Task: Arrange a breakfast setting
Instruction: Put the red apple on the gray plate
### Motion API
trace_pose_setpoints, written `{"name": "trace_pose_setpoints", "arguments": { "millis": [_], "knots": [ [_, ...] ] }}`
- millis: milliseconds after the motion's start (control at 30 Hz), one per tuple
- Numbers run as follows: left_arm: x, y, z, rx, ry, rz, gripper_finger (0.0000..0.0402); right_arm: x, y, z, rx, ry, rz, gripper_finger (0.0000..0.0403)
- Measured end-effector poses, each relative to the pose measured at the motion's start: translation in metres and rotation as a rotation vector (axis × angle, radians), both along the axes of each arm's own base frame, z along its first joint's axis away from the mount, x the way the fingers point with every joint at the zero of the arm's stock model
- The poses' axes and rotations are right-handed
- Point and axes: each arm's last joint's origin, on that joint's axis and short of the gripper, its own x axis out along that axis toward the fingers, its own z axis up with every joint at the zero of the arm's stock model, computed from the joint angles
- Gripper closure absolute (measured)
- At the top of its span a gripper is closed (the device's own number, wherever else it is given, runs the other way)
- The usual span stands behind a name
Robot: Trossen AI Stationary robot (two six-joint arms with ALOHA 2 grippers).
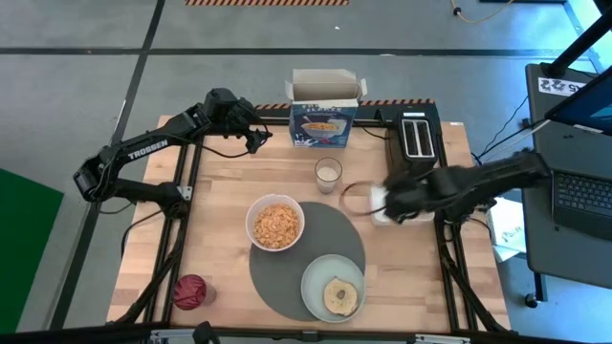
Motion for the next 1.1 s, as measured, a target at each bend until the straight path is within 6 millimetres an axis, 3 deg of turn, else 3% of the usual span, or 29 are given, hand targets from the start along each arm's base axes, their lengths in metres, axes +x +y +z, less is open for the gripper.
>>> {"name": "trace_pose_setpoints", "arguments": {
  "millis": [167, 267, 333, 467, 600, 933, 1100],
  "knots": [
    [0.0, 0.0, 0.0, 0.0, -0.001, 0.001, 0.0092, -0.043, -0.019, 0.004, 0.186, -0.069, -0.179, 0.0124],
    [0.0, 0.0, 0.0, -0.006, -0.006, 0.006, 0.0092, -0.051, -0.024, -0.006, 0.269, -0.027, -0.181, 0.0037],
    [0.0, 0.0, 0.0, -0.018, -0.012, 0.018, 0.0092, -0.05, -0.026, -0.013, 0.289, 0.015, -0.12, 0.0013],
    [0.0, 0.0, 0.0, -0.021, -0.012, 0.027, 0.0092, -0.044, -0.029, -0.026, 0.264, 0.106, 0.074, 0.0051],
    [0.0, 0.0, 0.0, -0.022, -0.011, 0.028, 0.0092, -0.044, -0.035, -0.04, 0.268, 0.202, 0.154, 0.0074],
    [0.0, 0.0, 0.0, -0.023, -0.011, 0.029, 0.0092, -0.052, -0.054, -0.081, 0.367, 0.317, 0.138, 0.0034],
    [0.0, 0.0, 0.0, -0.021, -0.01, 0.029, 0.0092, -0.052, -0.066, -0.079, 0.354, 0.302, 0.115, 0.0027]
  ]
}}
